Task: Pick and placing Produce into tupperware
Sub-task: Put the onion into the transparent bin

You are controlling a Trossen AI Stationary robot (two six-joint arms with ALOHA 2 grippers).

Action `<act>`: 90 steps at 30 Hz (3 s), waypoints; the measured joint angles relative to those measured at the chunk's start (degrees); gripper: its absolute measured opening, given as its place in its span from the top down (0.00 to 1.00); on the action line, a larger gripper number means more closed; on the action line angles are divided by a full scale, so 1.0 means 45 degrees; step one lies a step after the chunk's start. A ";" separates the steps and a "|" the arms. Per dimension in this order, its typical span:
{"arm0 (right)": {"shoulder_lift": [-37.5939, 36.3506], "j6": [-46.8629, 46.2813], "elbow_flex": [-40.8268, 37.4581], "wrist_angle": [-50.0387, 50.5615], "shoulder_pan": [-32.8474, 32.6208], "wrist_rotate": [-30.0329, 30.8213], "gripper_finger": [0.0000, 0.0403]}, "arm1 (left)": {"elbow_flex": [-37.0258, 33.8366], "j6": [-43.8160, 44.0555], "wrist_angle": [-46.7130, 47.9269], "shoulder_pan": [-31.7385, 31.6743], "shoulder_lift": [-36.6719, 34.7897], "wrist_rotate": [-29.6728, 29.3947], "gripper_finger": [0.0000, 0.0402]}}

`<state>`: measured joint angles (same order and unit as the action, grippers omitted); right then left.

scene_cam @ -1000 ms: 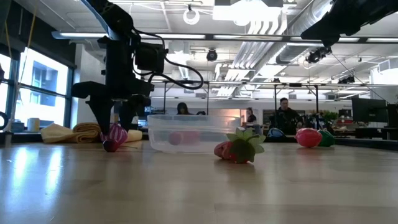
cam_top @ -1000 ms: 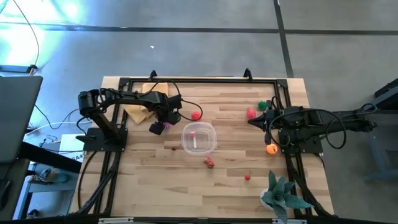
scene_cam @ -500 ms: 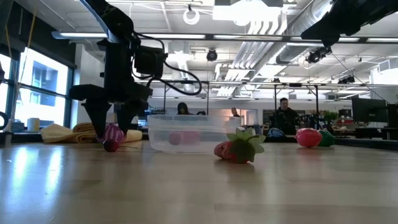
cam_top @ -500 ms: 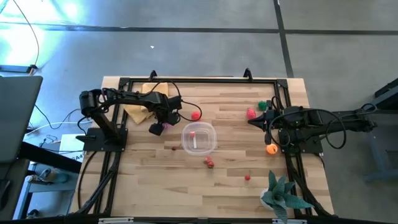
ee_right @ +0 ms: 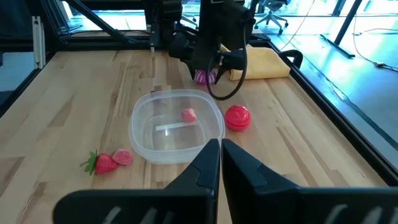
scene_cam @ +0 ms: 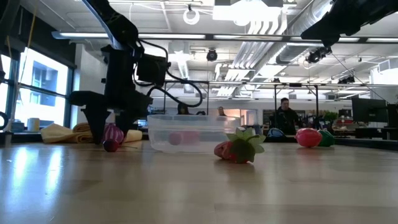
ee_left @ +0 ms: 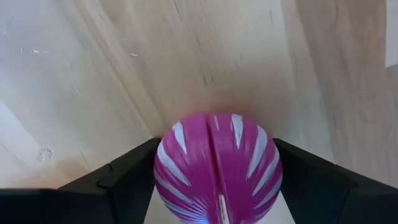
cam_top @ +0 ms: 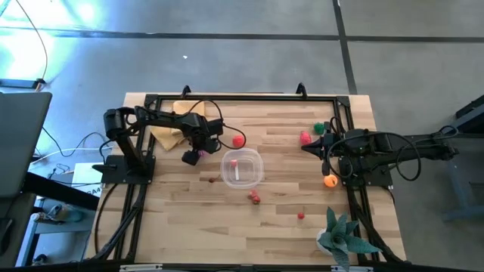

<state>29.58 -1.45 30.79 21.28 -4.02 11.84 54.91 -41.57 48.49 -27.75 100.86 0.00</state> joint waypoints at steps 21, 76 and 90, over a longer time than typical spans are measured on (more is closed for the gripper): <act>0.0000 0.0000 0.0000 0.0026 -0.0001 -0.0001 0.98 | 0.0323 -0.0036 0.0437 0.0000 -0.0034 -0.0192 0.35; 0.0005 0.0000 0.0000 0.0025 0.0001 -0.0005 0.98 | 0.7317 -0.1089 -0.0088 0.4162 0.1002 0.0728 0.35; 0.0001 0.0000 0.0000 0.0073 0.0002 -0.0003 0.98 | 0.7312 -0.1809 -0.1171 0.4080 0.3438 0.0478 0.35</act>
<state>29.59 -1.45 30.79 21.61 -4.01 11.82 87.81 -49.71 43.22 -9.39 116.33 2.15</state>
